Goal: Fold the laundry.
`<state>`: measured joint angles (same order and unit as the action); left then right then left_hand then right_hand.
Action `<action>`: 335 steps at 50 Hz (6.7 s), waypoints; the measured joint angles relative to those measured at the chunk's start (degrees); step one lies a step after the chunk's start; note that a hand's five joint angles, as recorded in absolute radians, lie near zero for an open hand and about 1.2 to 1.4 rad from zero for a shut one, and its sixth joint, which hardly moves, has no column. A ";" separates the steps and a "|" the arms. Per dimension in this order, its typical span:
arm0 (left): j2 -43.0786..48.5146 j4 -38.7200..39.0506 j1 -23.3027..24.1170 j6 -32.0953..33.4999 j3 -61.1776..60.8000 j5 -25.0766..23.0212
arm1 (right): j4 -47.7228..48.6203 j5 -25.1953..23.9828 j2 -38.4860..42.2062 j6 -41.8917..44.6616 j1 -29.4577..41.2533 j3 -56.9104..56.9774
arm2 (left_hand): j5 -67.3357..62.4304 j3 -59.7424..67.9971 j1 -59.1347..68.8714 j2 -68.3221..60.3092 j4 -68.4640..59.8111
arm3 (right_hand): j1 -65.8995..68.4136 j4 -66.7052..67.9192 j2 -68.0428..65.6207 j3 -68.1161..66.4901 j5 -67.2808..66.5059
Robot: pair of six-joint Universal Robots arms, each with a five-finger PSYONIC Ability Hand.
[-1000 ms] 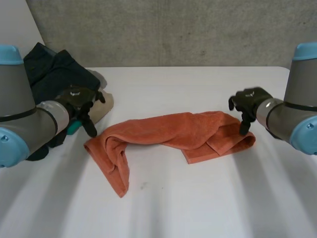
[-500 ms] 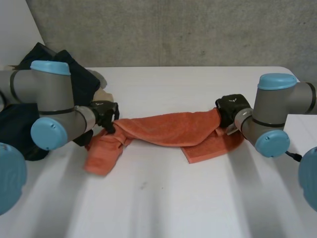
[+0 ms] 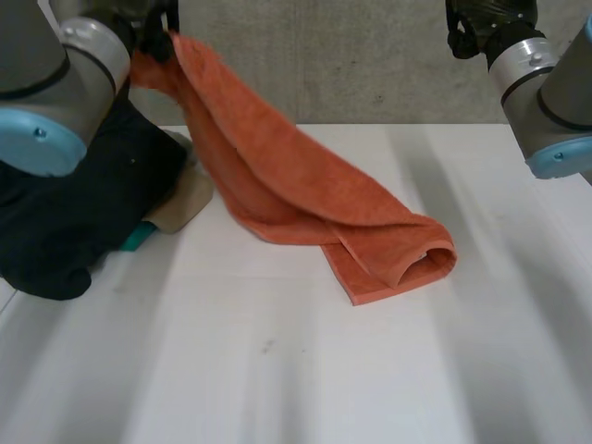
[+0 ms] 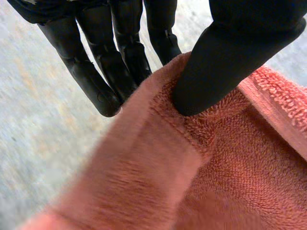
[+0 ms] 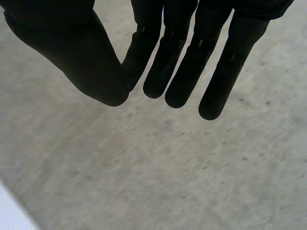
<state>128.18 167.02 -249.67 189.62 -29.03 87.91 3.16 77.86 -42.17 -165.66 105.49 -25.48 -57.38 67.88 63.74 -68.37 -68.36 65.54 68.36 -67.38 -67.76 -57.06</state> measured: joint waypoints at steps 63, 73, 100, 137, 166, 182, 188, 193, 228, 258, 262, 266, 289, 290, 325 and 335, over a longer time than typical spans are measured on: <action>-23.70 3.92 -3.60 9.40 -50.95 -9.51 | -56.56 -11.71 -11.31 24.68 -5.74 -20.66 | 0.00 0.02 1.49 -0.01 -0.02 | -1.37 0.01 0.00 0.05 0.37; -11.46 6.89 -0.37 9.05 -43.46 -3.23 | -47.17 -6.10 8.39 29.71 -1.86 -7.19 | 0.00 0.02 1.48 -0.01 -0.03 | -1.42 -0.19 0.15 0.03 0.53; -9.09 4.01 1.10 7.94 -35.06 0.72 | -24.71 12.04 -22.61 12.47 1.67 -47.76 | 0.00 0.02 1.49 -0.01 -0.03 | -43.05 -46.01 45.54 45.38 44.14; -3.41 12.71 -1.44 5.92 -8.79 1.27 | 1.05 6.94 -14.14 -0.20 -2.44 -28.26 | 0.00 0.12 1.49 -0.10 -0.04 | -18.04 -0.04 0.44 0.03 -0.66; -6.11 19.51 -5.81 0.29 -47.33 -4.39 | -23.03 -8.13 -4.88 13.72 -9.36 -29.19 | 0.00 0.12 1.49 -0.11 -0.08 | -18.04 0.04 0.44 -0.26 -1.40; -9.60 15.80 -6.28 4.28 -47.78 -4.89 | -22.09 -7.57 -10.48 15.75 -11.55 -38.61 | 0.00 0.12 1.49 -0.11 -0.22 | -40.75 -44.37 42.90 42.77 43.77; -11.14 16.26 -6.61 4.23 -47.98 -4.99 | -21.98 -8.57 -18.61 23.16 -13.11 -48.31 | 0.00 0.12 1.42 -0.11 -0.22 | -32.65 -35.49 34.49 35.06 33.89; -11.18 16.59 -6.46 4.35 -47.14 -4.86 | -20.55 -9.91 -23.63 29.43 -14.59 -57.18 | 0.00 0.12 1.41 -0.11 -0.22 | -24.57 -27.52 26.62 26.92 26.11; -6.12 14.27 -5.71 4.55 -37.58 -2.04 | 3.61 -13.49 -13.45 32.58 -17.24 -62.04 | 0.00 0.12 1.42 -0.11 -0.22 | -25.24 -28.29 27.06 27.54 27.04; -7.06 10.39 -5.34 7.51 -39.46 -0.70 | -0.65 -12.37 -11.96 27.27 -15.23 -56.01 | 0.00 0.12 1.41 -0.11 -0.22 | -1.05 -0.21 0.10 1.57 0.33; -9.92 3.53 -4.92 12.52 -44.09 0.03 | -9.98 -12.19 -16.29 26.20 -16.77 -55.73 | 0.00 0.12 1.41 -0.11 -0.22 | -1.05 -0.20 0.10 1.57 0.33; -13.21 -3.60 -4.66 18.76 -50.19 0.24 | -23.61 -12.35 -19.72 28.35 -18.61 -55.62 | 0.00 0.12 1.41 -0.11 -0.22 | -1.05 -0.10 0.10 1.57 0.33; -8.06 -3.65 0.36 28.84 -33.44 2.45 | -41.92 -13.29 -15.06 21.58 -20.51 -30.69 | 0.00 0.22 1.41 -0.12 -0.24 | -1.05 0.02 0.10 0.81 -0.01; -7.37 -2.42 0.32 28.35 -30.22 2.59 | -39.39 -13.27 -14.89 18.49 -20.22 -28.41 | 0.00 0.22 1.41 -0.12 -0.24 | -1.05 0.02 0.10 0.58 -0.01; -0.95 18.56 0.06 17.46 -33.52 0.66 | -22.85 -9.44 -4.24 4.08 -16.44 -18.22 | 0.00 0.23 1.42 -0.15 -0.26 | -1.05 0.05 0.10 -0.23 -0.63; -5.65 12.71 2.30 27.10 -52.78 2.50 | -31.91 -10.46 -6.53 18.96 -21.19 -30.76 | 0.00 0.23 1.42 -0.15 -0.26 | -1.05 0.05 0.10 -0.22 -0.63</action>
<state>122.53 179.72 -247.38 216.72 -81.81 90.41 -28.75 67.40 -48.70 -146.70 84.30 -56.24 -57.38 68.11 65.16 -68.52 -68.62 64.50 68.42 -67.28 -67.98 -57.68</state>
